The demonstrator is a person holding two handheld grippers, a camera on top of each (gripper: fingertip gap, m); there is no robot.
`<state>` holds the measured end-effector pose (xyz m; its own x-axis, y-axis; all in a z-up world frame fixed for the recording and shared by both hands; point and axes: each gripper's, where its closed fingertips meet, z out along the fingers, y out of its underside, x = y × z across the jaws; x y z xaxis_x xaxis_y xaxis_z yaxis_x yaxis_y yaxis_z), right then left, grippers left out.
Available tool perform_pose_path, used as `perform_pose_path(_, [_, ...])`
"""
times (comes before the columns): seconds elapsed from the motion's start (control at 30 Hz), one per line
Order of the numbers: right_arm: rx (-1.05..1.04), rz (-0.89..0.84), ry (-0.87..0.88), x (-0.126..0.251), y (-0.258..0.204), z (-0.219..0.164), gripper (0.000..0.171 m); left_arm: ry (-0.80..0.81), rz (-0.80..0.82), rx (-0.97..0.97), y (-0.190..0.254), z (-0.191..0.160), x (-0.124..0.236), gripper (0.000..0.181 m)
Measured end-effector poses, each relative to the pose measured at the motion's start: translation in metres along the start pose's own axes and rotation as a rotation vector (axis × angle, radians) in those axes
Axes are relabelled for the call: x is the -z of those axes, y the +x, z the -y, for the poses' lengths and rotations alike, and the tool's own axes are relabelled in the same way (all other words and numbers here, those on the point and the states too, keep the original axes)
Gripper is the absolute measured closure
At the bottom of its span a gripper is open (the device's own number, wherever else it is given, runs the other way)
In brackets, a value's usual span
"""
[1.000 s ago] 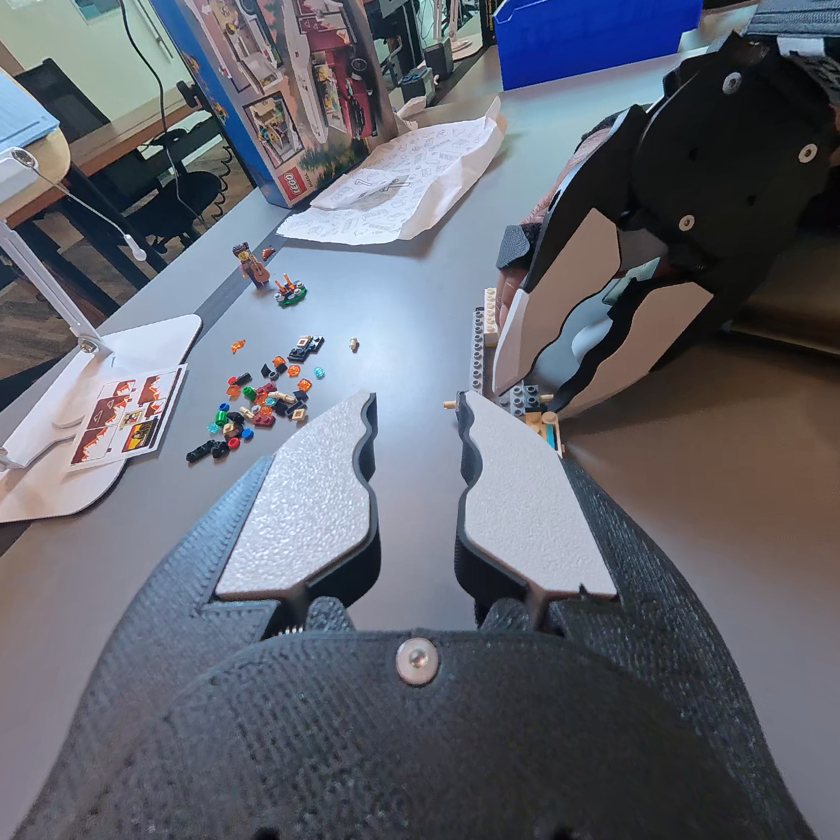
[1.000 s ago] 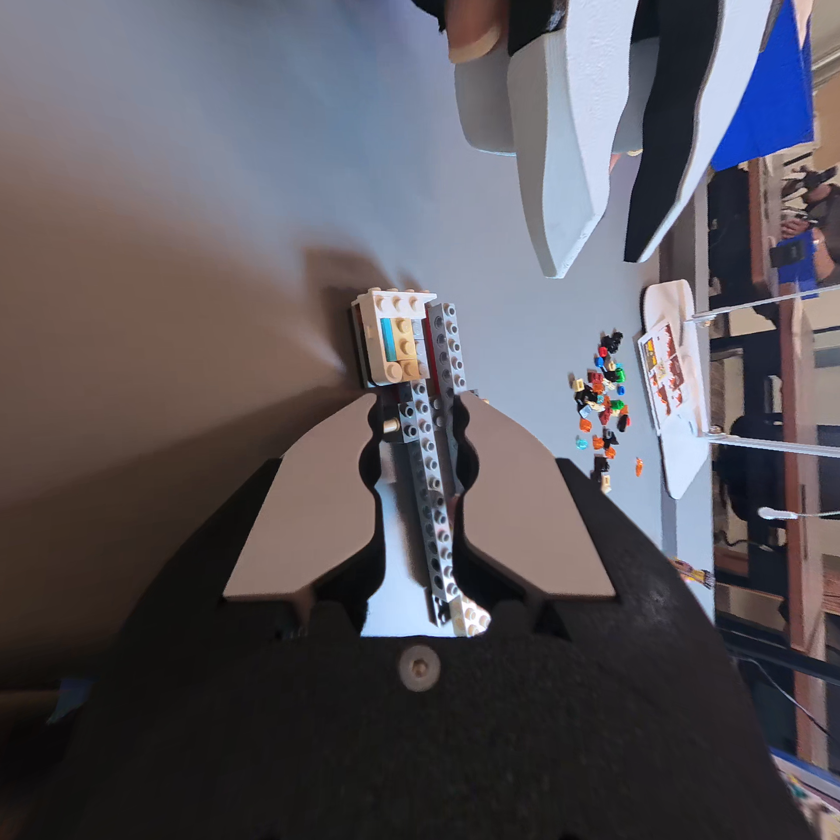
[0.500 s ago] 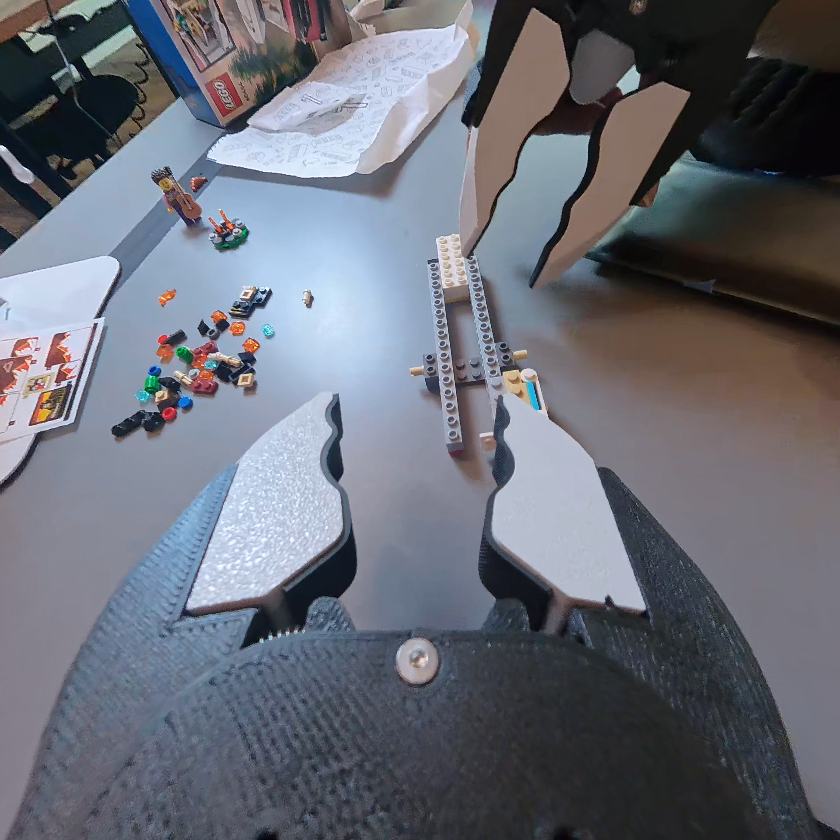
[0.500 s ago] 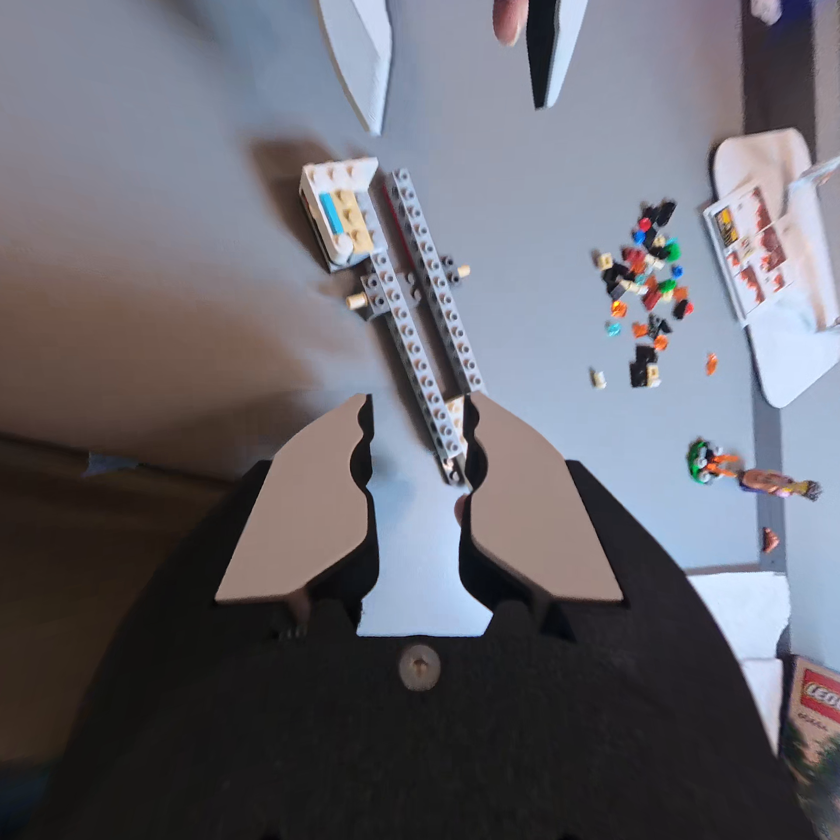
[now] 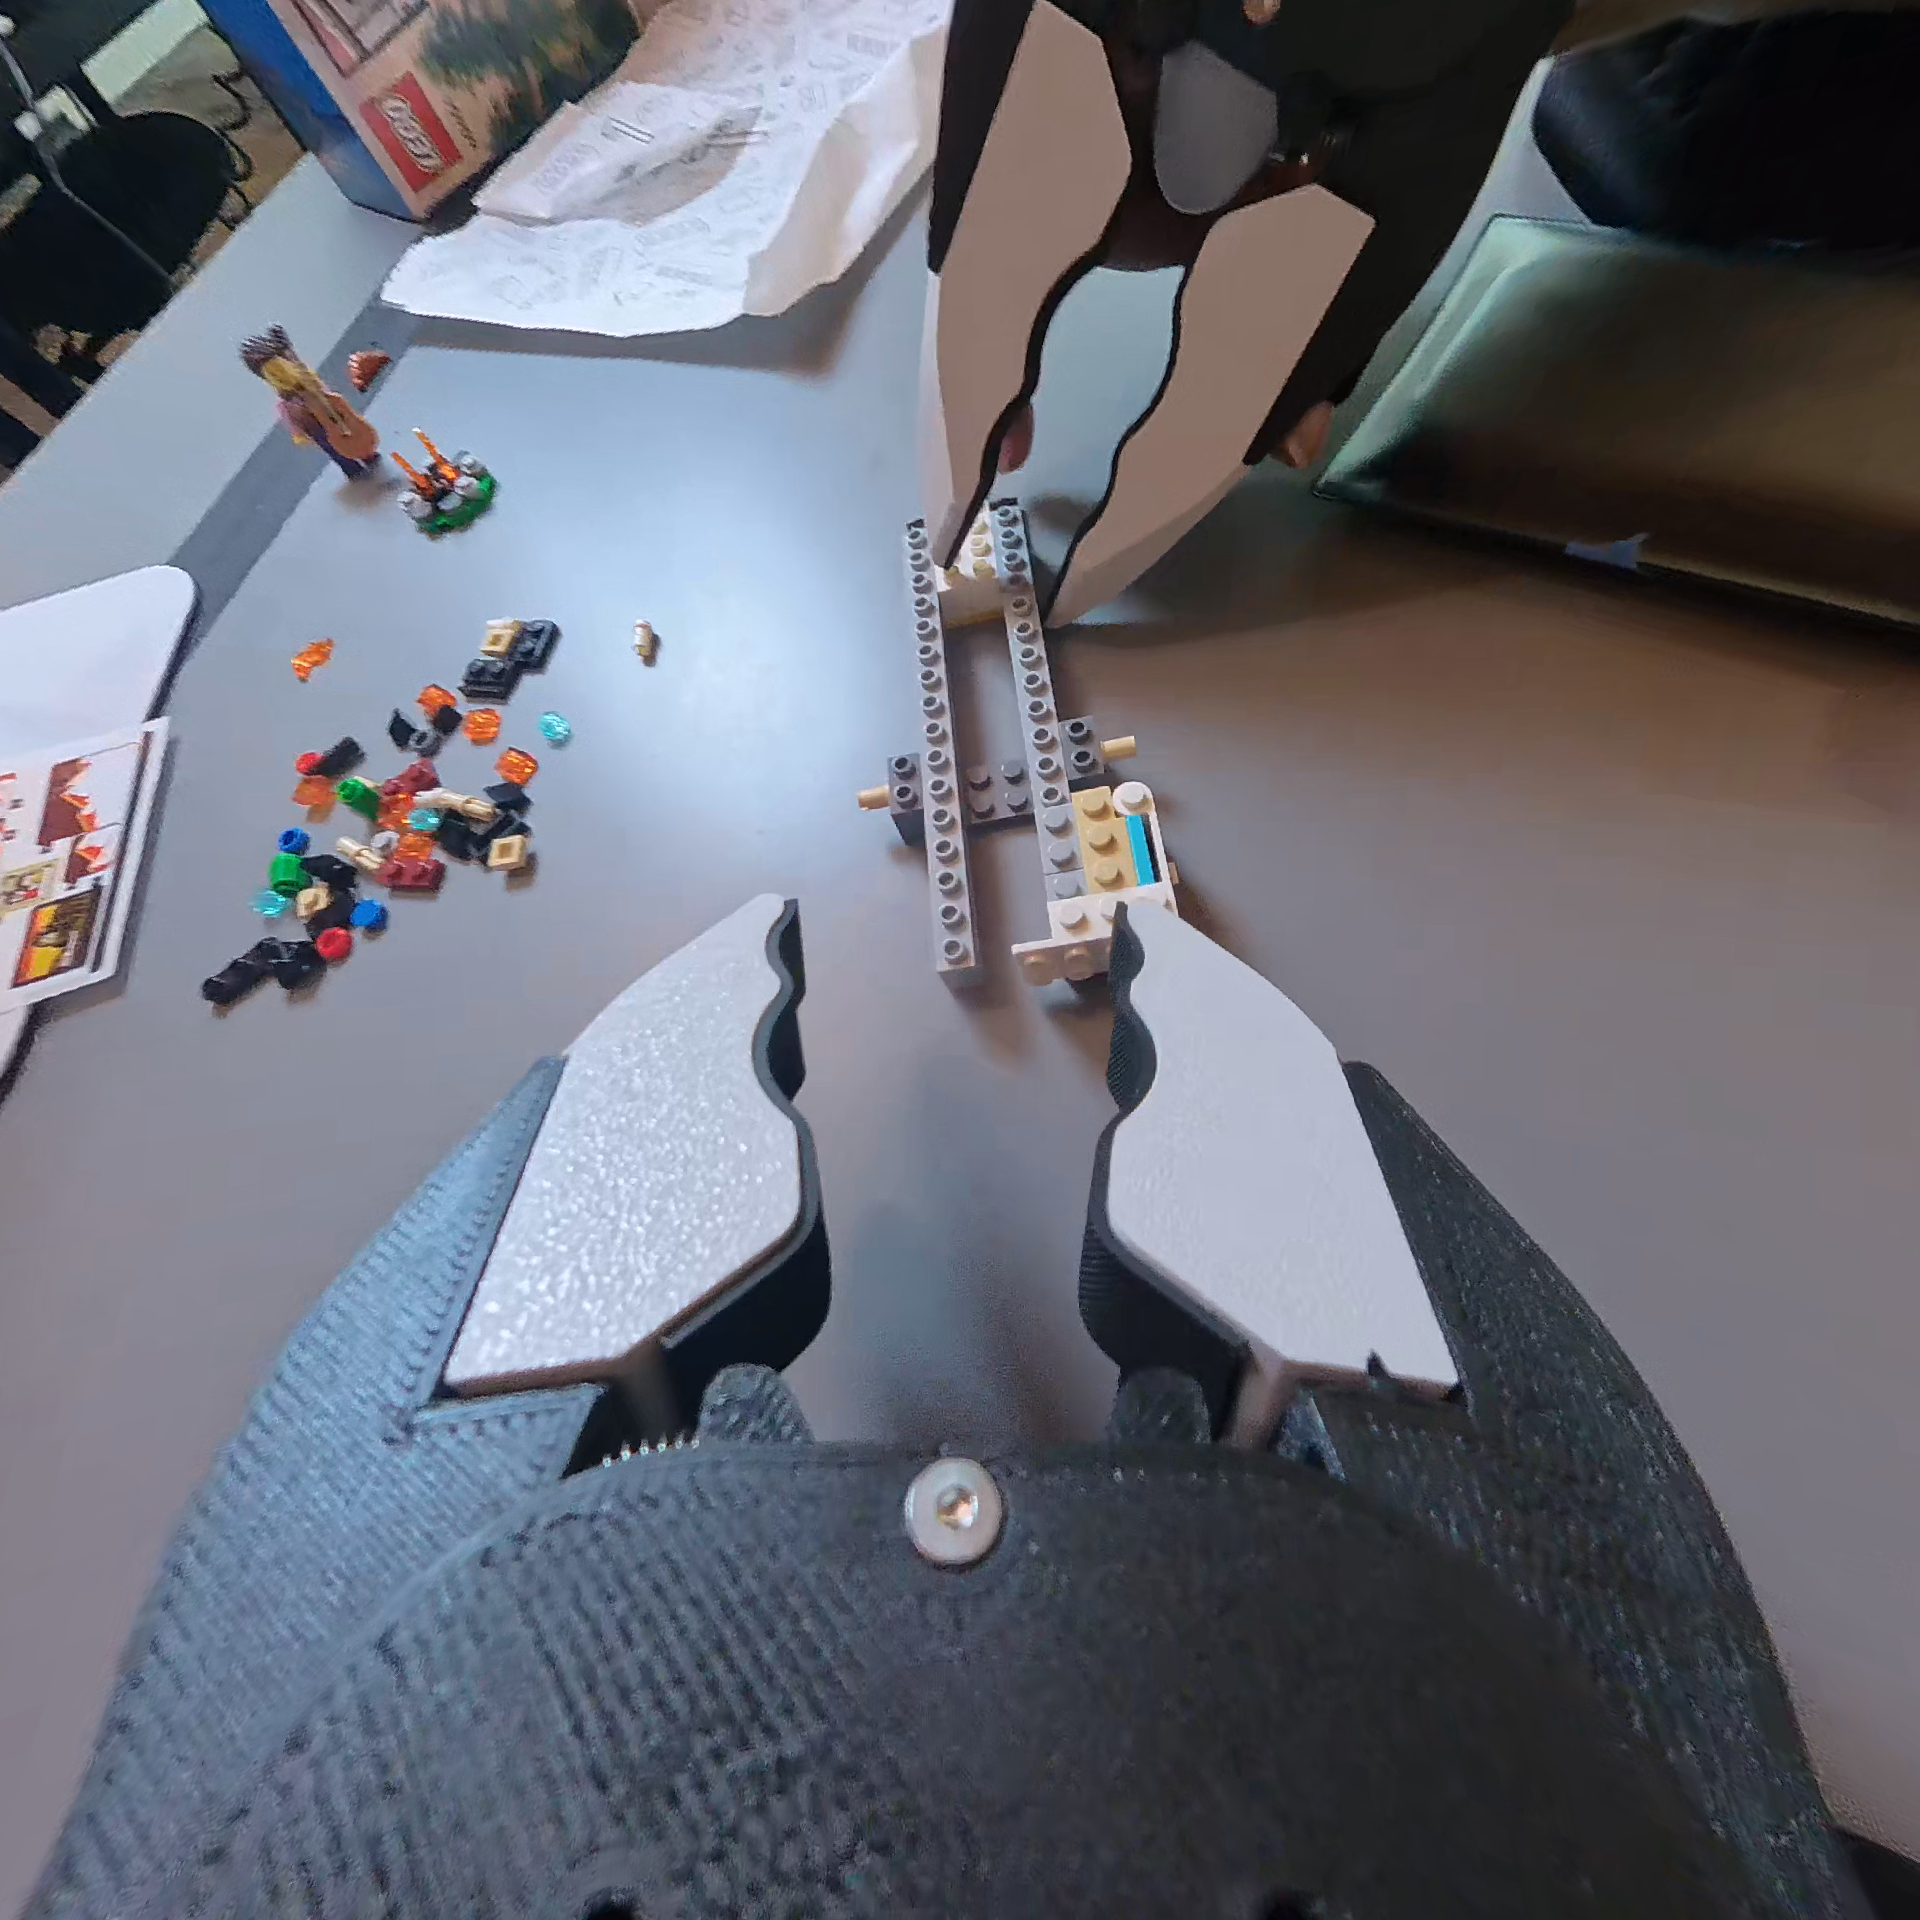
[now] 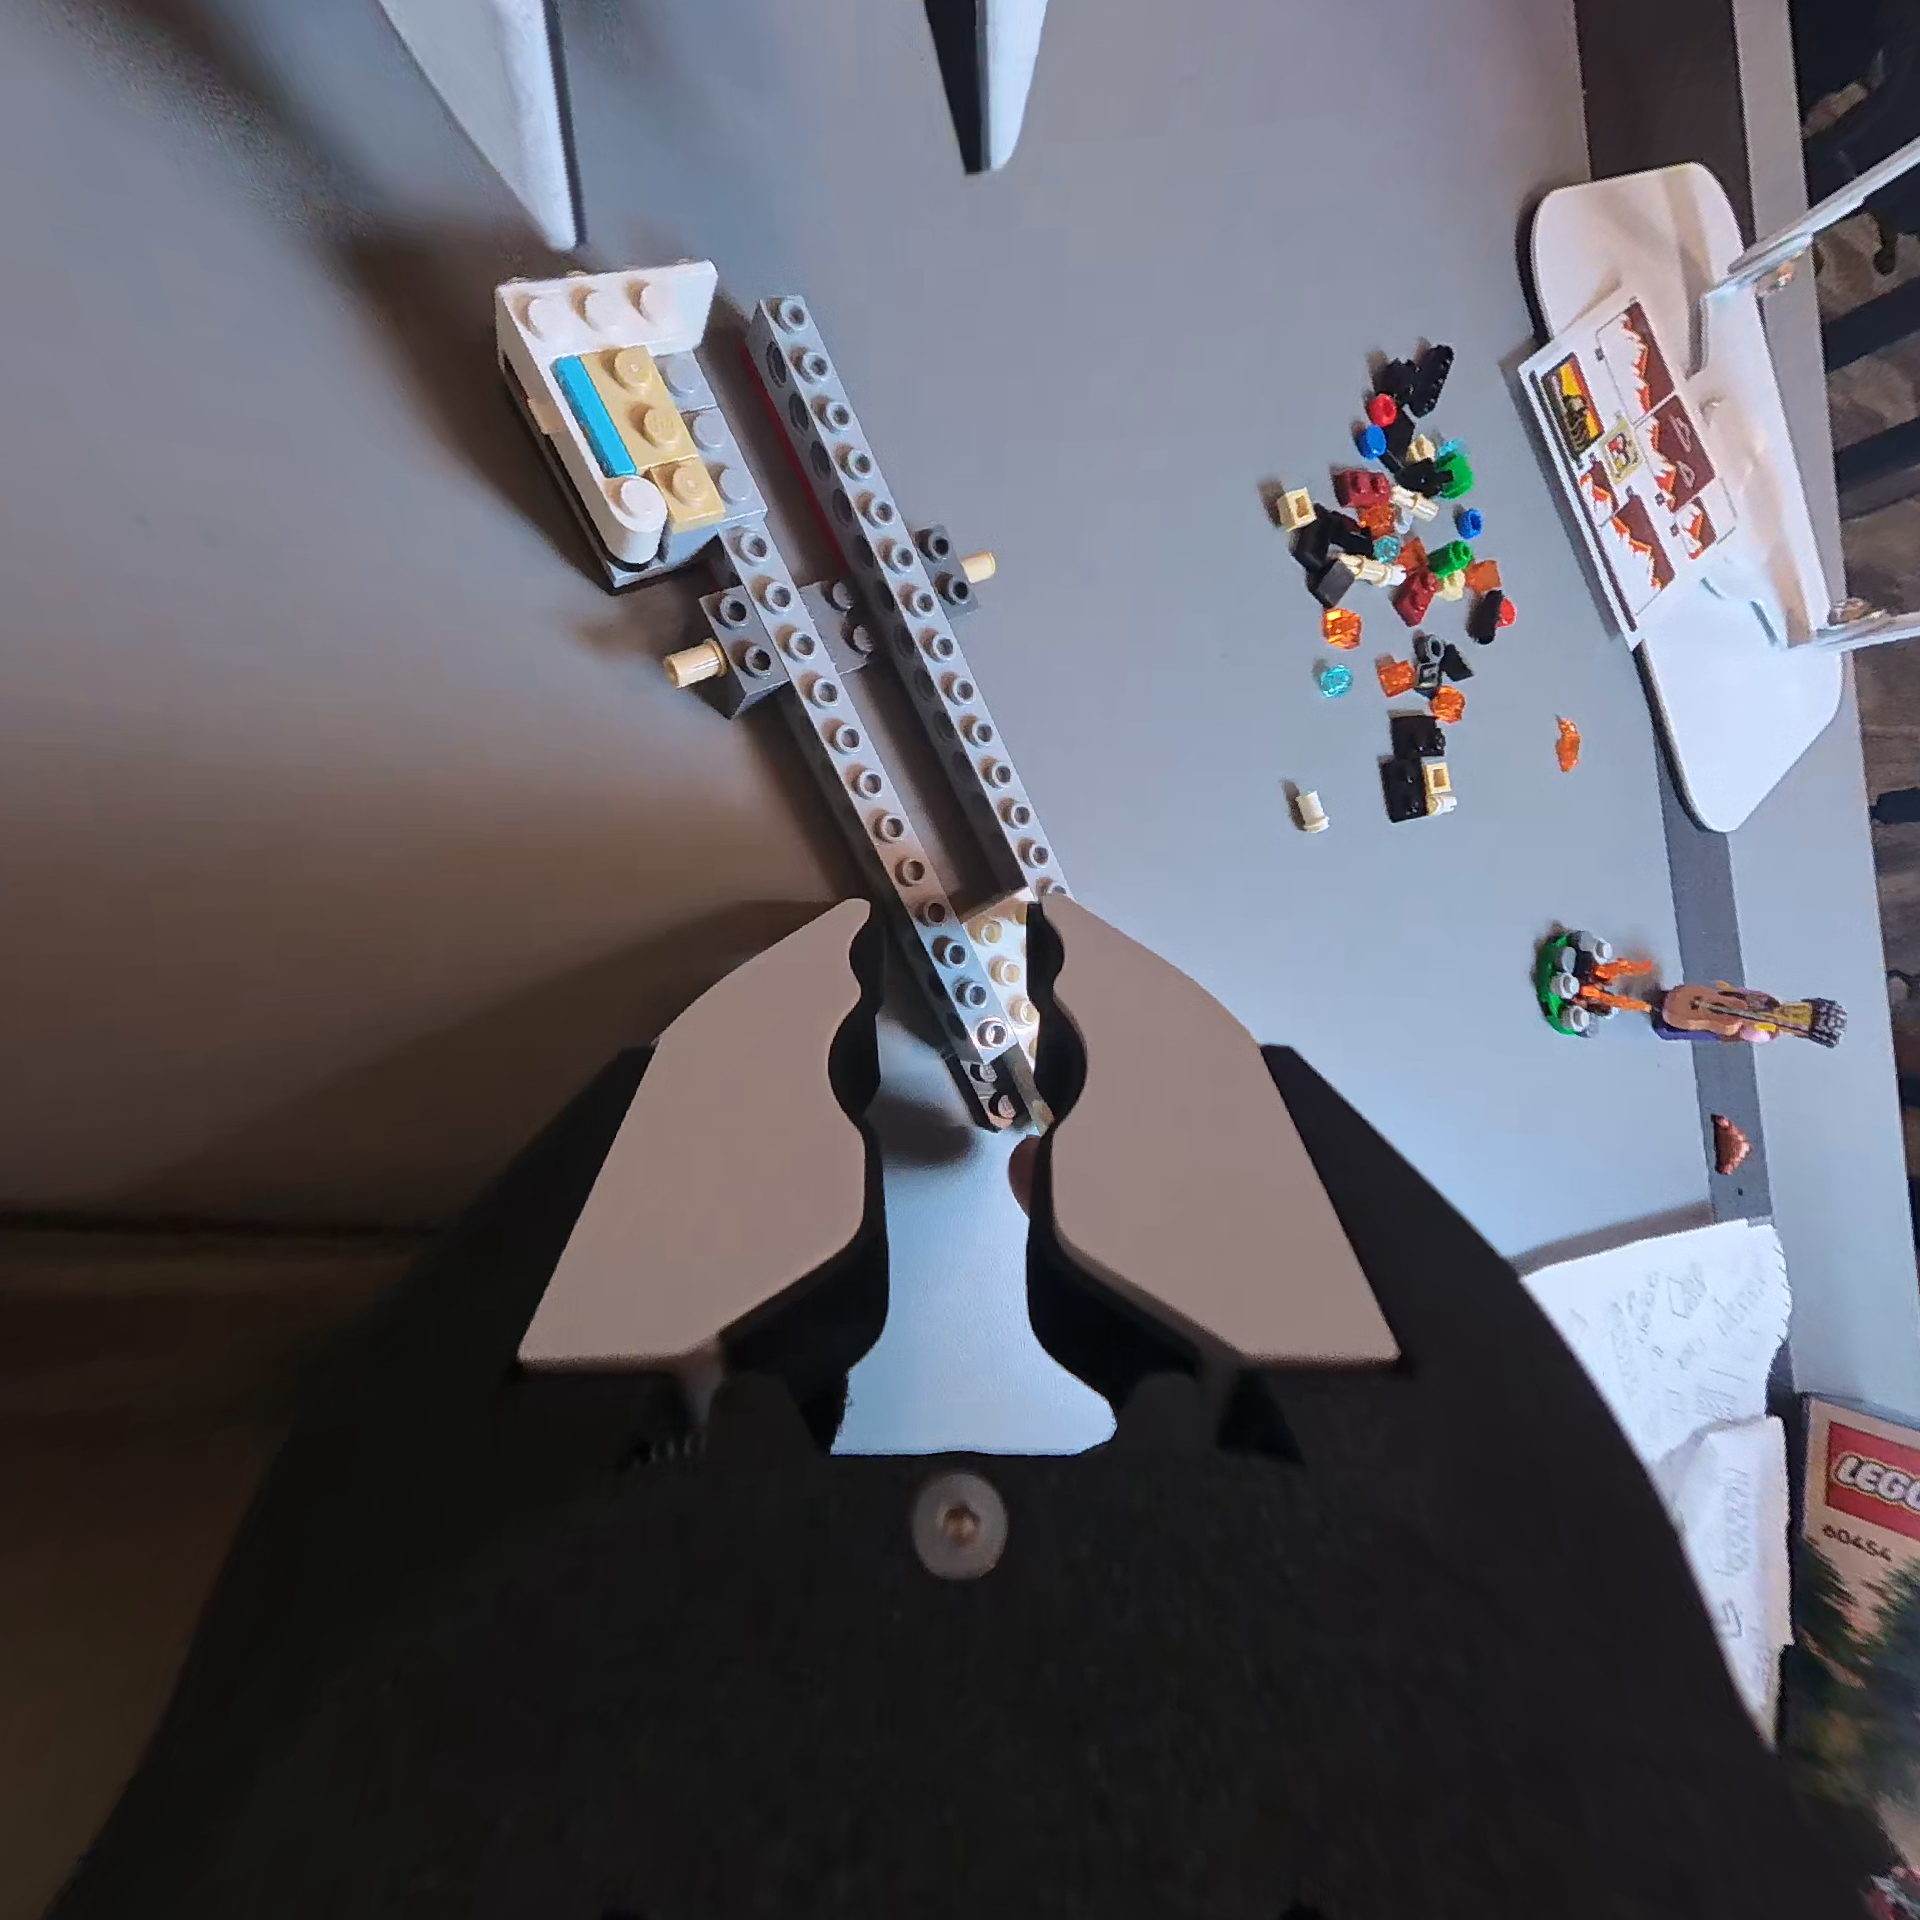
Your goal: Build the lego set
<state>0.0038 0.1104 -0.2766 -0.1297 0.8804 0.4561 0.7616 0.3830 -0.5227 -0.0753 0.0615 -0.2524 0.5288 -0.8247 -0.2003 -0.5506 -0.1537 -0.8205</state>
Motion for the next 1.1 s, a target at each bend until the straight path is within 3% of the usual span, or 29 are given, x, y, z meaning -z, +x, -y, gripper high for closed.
perform_pose_path(0.27, [-0.034, -0.06, -0.025, -0.001, 0.008, -0.003, 0.148, 0.296, 0.264, 0.115, -0.06, 0.032, 0.038, 0.128])
perform_pose_path(0.5, [-0.241, -0.004, 0.289, 0.029, 0.015, 0.052, 0.146, 0.472, 0.447, 0.127, -0.085, 0.053, 0.077, 0.133])
perform_pose_path(0.67, [-0.391, -0.168, 0.456, 0.048, 0.05, 0.064, 0.143, 0.519, 0.517, 0.127, -0.093, 0.056, 0.09, 0.133])
perform_pose_path(0.87, [-0.529, -0.27, 0.511, 0.047, 0.077, 0.045, 0.141, 0.523, 0.548, 0.155, -0.103, 0.049, 0.094, 0.135])
perform_pose_path(1.1, [-0.531, -0.365, 0.522, 0.045, 0.109, 0.044, 0.14, 0.528, 0.557, 0.172, -0.109, 0.043, 0.094, 0.138])
